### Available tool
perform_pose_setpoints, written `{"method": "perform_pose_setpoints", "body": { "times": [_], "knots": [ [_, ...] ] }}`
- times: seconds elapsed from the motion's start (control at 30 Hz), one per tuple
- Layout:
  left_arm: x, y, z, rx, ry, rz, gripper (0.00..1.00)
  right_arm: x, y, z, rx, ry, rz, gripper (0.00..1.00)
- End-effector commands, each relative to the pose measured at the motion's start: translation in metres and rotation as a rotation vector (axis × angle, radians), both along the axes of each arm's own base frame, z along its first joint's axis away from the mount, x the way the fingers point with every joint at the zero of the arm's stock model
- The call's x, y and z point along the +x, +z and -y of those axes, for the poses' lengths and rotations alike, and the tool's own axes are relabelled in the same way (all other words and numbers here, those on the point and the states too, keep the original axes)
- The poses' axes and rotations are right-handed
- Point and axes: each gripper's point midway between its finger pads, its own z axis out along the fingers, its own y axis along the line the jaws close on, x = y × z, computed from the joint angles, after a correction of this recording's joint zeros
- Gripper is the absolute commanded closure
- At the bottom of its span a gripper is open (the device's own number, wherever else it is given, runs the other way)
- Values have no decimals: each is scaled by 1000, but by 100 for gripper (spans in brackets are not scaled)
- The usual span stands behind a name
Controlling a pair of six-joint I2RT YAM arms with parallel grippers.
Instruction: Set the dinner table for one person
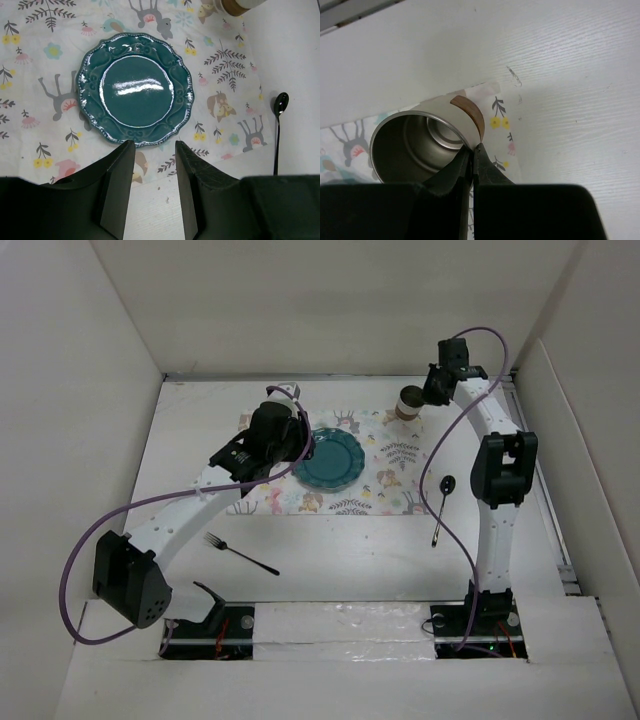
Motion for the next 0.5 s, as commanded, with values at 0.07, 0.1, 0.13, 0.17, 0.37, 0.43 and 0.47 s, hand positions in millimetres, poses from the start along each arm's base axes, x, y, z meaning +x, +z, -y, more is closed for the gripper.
{"method": "perform_pose_setpoints", "body": {
  "times": [0.07,0.1,0.13,0.17,0.37,0.43,0.47],
  "knots": [
    [5,21,4,-56,4,45,65,6,-2,2,16,24,-3,100],
    [5,22,4,-58,6,47,65,2,-11,-5,23,37,-28,100],
    [5,23,4,-60,8,49,65,1,-10,-5,20,41,-28,100],
    [5,21,4,-59,9,45,65,-3,-16,-4,17,36,-43,100],
    [3,18,4,-64,9,34,65,-6,-17,-3,16,39,-40,100],
    [3,18,5,-70,6,34,65,-8,-18,-8,12,50,-51,100],
    [3,18,5,-71,7,33,65,-9,-18,-8,12,52,-54,100]
  ]
}}
